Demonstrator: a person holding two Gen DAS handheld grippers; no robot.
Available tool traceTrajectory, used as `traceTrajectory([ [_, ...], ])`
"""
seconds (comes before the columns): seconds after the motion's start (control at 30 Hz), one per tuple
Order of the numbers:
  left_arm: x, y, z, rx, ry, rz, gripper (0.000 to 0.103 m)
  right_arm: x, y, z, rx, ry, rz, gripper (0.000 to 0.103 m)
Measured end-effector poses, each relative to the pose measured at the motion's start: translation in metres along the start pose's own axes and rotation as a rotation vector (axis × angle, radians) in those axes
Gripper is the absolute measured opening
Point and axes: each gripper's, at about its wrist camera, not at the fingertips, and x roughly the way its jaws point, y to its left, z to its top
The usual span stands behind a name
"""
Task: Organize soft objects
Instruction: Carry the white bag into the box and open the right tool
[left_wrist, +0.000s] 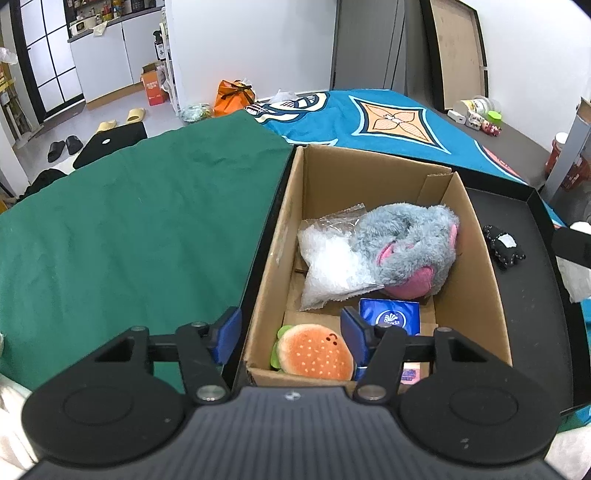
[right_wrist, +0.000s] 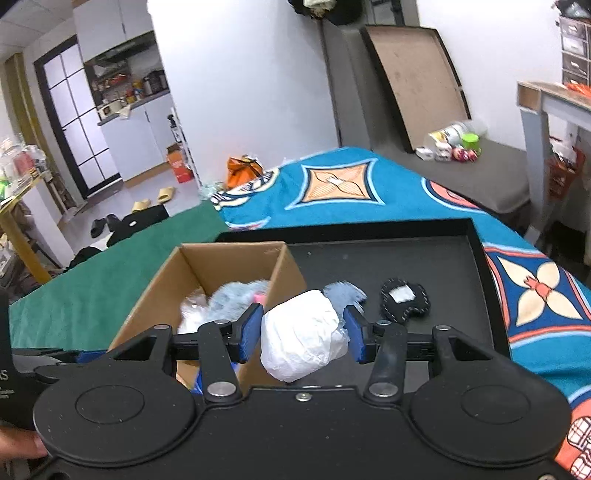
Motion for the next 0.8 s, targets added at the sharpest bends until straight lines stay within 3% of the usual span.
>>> traceTrajectory([
  [0.6,0.004,0.029,-0.007,-0.102,-0.001,-0.04,0.011,0.01,0.049,0.009,-0.038,0.0,0.052,0.047],
  [0.8,0.003,0.03,-0.008,-0.106,-0.013,-0.055,0.011,0.013,0.058,0.007,-0.033,0.012,0.063,0.047],
])
